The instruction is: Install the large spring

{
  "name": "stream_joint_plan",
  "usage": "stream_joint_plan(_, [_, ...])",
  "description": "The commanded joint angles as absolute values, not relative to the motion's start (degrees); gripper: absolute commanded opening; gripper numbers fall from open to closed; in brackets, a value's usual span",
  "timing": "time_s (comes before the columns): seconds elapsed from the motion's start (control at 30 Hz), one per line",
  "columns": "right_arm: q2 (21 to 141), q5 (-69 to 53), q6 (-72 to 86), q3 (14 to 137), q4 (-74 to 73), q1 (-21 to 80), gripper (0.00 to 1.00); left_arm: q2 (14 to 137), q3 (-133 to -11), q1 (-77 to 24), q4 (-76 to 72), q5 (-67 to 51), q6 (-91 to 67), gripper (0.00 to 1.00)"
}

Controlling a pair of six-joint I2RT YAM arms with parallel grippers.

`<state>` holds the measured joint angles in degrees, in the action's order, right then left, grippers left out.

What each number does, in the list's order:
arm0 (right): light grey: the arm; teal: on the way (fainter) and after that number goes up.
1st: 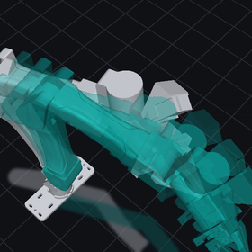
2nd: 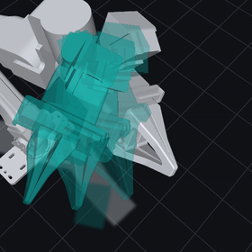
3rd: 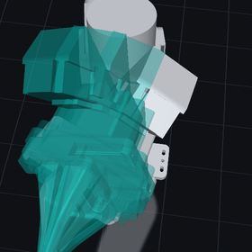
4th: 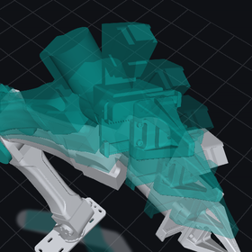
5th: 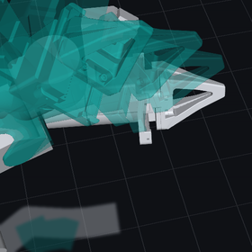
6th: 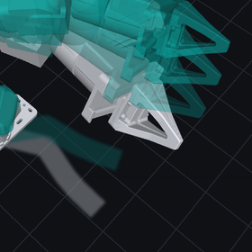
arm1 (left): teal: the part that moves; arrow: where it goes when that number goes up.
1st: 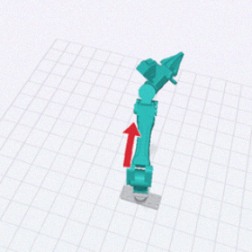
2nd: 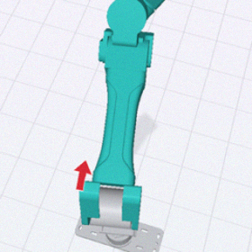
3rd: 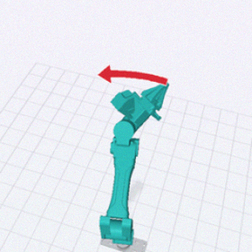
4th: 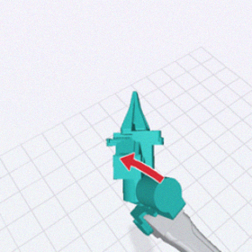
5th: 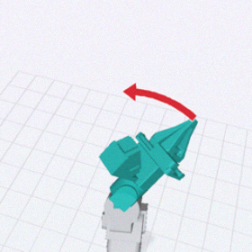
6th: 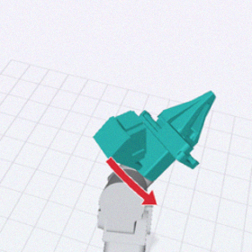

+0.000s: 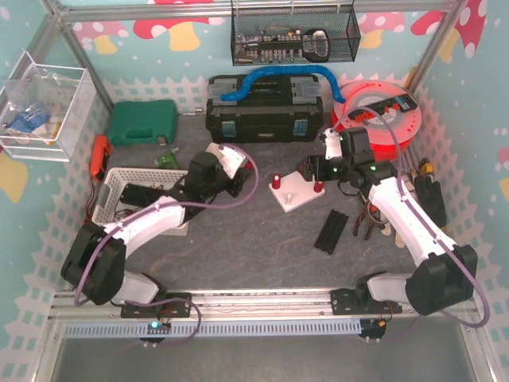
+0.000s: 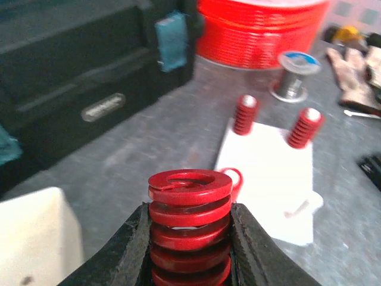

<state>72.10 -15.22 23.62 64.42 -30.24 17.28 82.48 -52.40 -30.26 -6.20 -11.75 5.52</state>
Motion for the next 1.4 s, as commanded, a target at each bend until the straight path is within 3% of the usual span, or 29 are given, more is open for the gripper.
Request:
stream_joint_plan(0.0, [73.28, -25.38, 19.54, 65.98, -31.66, 17.48, 0.84, 77.22, -43.42, -34.71, -24.56, -15.33, 8.93, 0.08])
stream_joint_plan(0.23, [65.94, -36.84, 22.7, 62.0, -29.76, 19.07, 0.68, 72.09, -36.45, -45.73, -30.43, -10.7, 11.59, 0.07])
stream_joint_plan(0.77, [62.62, -38.24, 25.63, 56.89, -27.87, 29.76, 0.64, 74.46, -35.12, -54.35, -34.04, -5.11, 10.91, 0.05])
stream_joint_plan(1.23, [65.5, -34.59, 24.13, 55.89, -28.84, 30.22, 0.65, 76.26, -36.03, -55.67, -35.66, -4.72, 11.06, 0.04])
stream_joint_plan(1.37, [65.76, -34.72, 23.91, 55.74, -28.03, 30.2, 0.54, 76.68, -35.95, -55.81, -36.14, -4.65, 11.07, 0.04])
